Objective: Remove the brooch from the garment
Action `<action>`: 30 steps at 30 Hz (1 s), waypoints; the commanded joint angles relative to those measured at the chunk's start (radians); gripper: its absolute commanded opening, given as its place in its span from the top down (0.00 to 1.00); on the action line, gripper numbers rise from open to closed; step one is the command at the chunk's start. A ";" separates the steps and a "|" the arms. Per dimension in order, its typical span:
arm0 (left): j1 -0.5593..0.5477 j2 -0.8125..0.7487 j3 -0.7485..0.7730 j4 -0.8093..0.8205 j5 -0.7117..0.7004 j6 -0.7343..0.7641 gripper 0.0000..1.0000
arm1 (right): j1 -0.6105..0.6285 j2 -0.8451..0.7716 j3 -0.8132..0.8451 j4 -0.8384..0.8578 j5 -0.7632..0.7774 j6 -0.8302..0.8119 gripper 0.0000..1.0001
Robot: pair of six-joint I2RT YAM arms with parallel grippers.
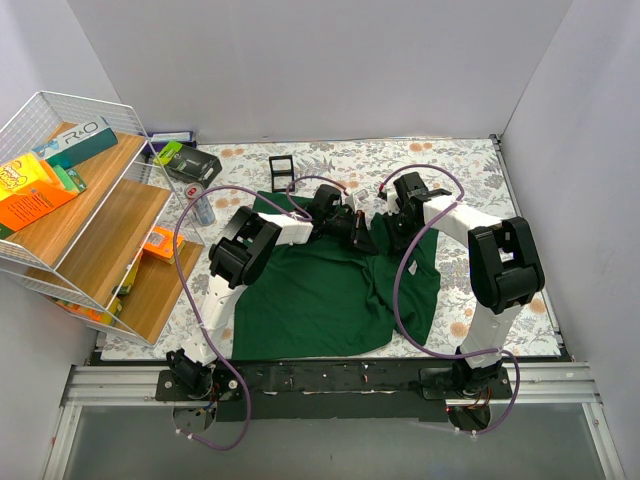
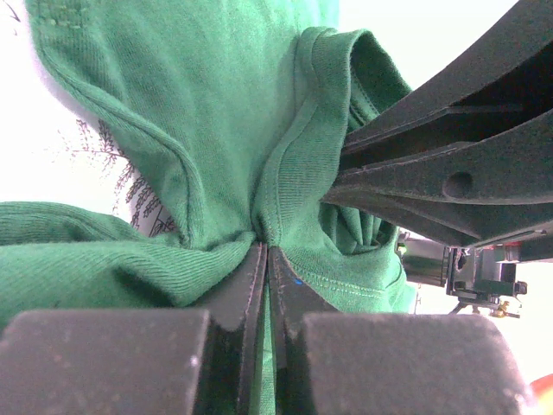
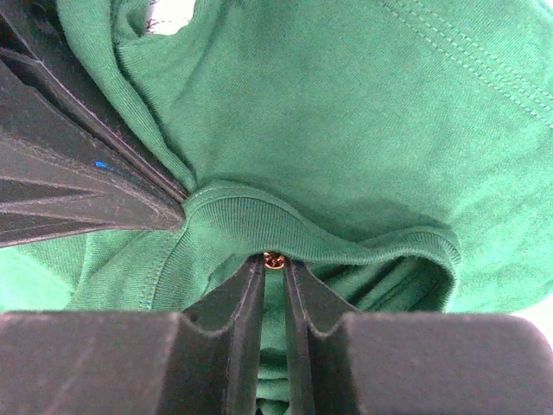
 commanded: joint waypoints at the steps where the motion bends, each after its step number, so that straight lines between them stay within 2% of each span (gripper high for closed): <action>1: 0.016 -0.044 -0.013 -0.069 -0.049 0.029 1.00 | -0.004 -0.001 -0.011 -0.008 0.005 -0.001 0.79; 10: 0.014 -0.045 -0.011 -0.075 -0.055 0.037 1.00 | -0.006 0.002 -0.023 -0.011 0.002 -0.009 0.85; 18: 0.014 -0.047 -0.011 -0.079 -0.055 0.038 1.00 | -0.007 -0.004 -0.021 0.006 -0.018 -0.049 0.99; 30: 0.014 -0.050 -0.007 -0.084 -0.052 0.043 1.00 | -0.009 -0.047 0.046 -0.042 0.002 -0.092 0.99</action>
